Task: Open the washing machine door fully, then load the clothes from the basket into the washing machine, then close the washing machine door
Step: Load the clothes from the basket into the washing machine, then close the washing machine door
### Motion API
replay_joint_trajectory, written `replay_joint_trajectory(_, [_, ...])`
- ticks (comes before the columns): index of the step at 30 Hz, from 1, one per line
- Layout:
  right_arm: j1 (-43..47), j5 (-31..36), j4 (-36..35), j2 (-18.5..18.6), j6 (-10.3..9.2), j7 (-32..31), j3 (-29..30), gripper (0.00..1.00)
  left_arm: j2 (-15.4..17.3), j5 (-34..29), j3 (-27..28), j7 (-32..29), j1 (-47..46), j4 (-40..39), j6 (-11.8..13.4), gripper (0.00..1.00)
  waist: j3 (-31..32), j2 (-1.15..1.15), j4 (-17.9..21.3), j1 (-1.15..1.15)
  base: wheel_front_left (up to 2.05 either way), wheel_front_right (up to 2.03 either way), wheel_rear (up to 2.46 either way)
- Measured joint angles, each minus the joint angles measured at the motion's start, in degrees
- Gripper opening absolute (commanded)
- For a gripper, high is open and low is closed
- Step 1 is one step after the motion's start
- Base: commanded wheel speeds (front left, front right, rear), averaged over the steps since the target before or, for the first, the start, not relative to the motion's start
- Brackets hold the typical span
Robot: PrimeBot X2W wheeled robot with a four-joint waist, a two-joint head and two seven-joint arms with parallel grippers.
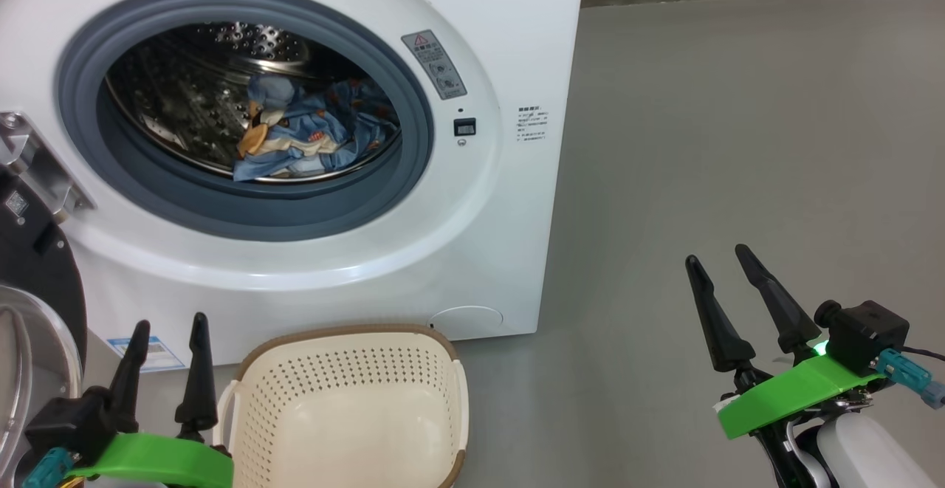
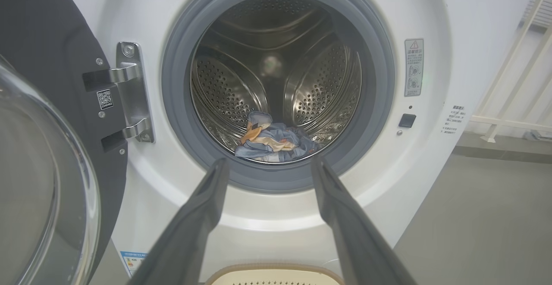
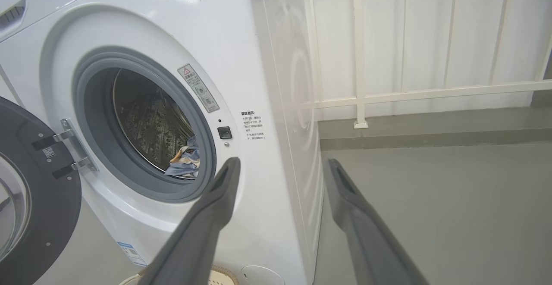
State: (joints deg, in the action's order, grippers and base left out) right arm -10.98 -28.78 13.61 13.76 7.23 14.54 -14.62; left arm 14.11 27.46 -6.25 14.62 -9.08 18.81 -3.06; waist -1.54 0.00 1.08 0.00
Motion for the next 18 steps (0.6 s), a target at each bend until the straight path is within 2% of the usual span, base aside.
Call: replay_joint_trajectory(18, [0.0,-0.1,0.3,0.1,0.00,0.0,-0.4,1.00,-2.1,-2.4,3.0,0.0,0.2,1.0,-1.3,1.00,-0.2,0.00,0.8,0.00,0.00,0.00,0.00])
